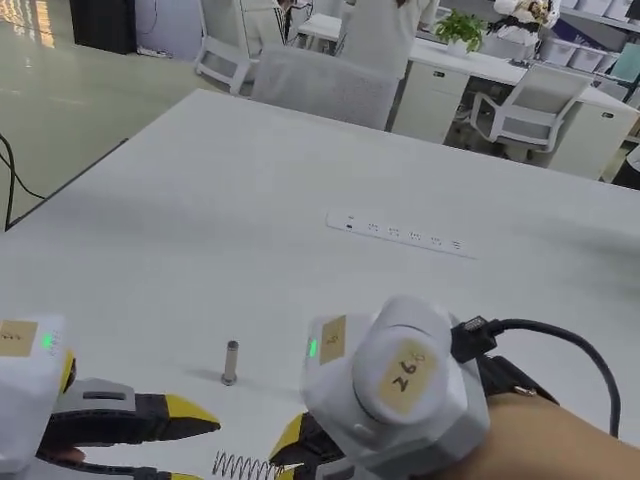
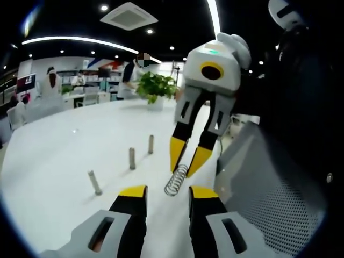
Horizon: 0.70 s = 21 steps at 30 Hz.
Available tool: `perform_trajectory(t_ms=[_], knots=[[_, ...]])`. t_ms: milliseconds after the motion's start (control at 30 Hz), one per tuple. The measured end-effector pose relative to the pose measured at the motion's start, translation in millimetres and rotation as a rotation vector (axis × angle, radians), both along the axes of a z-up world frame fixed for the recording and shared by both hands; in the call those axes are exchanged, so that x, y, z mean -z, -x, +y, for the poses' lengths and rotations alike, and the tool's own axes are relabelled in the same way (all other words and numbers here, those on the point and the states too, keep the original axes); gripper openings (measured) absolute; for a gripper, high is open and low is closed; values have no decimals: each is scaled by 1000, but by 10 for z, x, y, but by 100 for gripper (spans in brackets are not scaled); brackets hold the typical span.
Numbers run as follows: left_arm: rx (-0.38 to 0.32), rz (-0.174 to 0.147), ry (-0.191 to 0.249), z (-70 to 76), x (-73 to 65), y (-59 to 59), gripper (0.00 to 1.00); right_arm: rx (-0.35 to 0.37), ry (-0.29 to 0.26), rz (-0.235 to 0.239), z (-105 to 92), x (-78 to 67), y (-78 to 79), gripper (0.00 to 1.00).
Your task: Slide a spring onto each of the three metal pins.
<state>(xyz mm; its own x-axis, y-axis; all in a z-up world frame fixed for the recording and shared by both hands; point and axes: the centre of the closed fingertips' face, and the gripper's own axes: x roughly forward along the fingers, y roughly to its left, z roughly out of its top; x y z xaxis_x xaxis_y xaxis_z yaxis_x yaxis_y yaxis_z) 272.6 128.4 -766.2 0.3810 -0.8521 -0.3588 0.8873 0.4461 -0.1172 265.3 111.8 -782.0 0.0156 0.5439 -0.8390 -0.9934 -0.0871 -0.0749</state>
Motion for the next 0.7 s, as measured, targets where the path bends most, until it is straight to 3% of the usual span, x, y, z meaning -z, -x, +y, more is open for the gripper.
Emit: perform_trajectory(t_ms=[400, 700], knots=[[59, -8, -2, -77, 3, 86, 8, -75, 13, -36, 48, 2, 36, 7], [78, -17, -8, -82, 19, 118, 3, -99, 17, -48, 41, 4, 51, 8]])
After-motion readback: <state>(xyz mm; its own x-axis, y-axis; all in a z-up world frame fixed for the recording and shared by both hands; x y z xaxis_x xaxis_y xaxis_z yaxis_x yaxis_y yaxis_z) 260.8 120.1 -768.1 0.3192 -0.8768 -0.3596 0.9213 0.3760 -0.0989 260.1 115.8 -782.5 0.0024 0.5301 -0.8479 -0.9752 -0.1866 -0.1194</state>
